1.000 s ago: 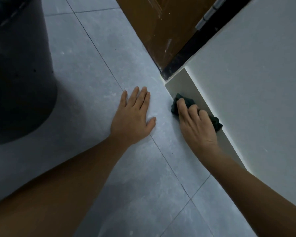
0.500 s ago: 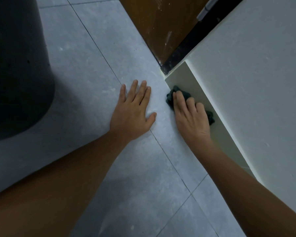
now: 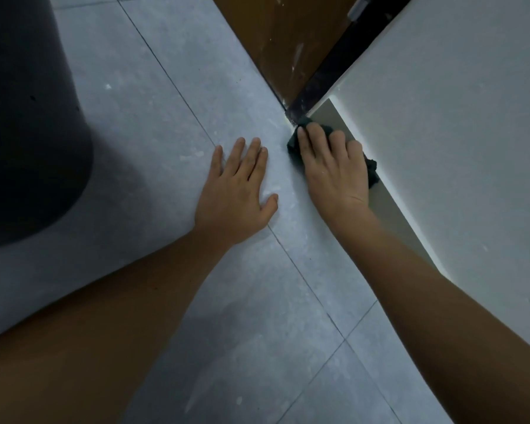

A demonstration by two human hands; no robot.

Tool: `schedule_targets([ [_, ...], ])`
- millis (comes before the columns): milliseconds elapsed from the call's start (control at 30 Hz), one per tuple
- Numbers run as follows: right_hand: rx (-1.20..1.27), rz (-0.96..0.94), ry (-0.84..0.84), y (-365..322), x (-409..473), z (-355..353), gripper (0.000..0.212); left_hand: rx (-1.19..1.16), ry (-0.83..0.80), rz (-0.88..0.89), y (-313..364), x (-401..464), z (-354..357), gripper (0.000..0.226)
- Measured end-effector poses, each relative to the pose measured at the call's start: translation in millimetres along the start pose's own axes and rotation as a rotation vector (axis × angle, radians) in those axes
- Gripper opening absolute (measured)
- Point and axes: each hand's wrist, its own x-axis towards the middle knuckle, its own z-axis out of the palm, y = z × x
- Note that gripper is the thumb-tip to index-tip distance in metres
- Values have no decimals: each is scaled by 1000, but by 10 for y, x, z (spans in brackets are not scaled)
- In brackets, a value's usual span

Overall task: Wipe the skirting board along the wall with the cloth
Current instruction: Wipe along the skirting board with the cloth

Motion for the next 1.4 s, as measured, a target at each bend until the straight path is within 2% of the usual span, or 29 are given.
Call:
schedule_targets([
  [267, -172, -93, -96, 27, -604, 337, 58, 19, -14, 0, -44, -12, 14, 77],
  [367, -263, -137, -56, 221, -650, 238, 59, 8, -8, -7, -12, -1, 5, 76],
  [500, -237, 11, 32, 264, -343, 24, 64, 19, -9, -2, -59, 10, -8, 76],
  [667, -177, -91, -22, -1, -125, 70, 65, 11, 16, -7, -36, -45, 11, 75],
  [767, -158, -63, -23, -17, -134, 180, 61, 4, 19, -10, 15, -2, 1, 75],
  [867, -137, -31, -51, -54, -348, 296, 57, 28, -1, 9, -10, 8, 21, 76],
  [967, -186, -78, -110, -32, -664, 399, 55, 51, -13, 12, -48, -19, 26, 76],
  [1067, -226, -127, -54, 126, -636, 295, 56, 49, 0, 11, -68, 21, -13, 76],
  [1200, -147, -5, 42, 183, -324, 64, 66, 41, -6, 24, -55, 22, 5, 76],
  [1300, -160, -121, 50, 81, -260, 80, 66, 75, -38, 7, -52, -8, 16, 77],
  [1400, -208, -172, -38, 99, -540, 278, 62, 139, -21, 36, 31, 20, -6, 73],
])
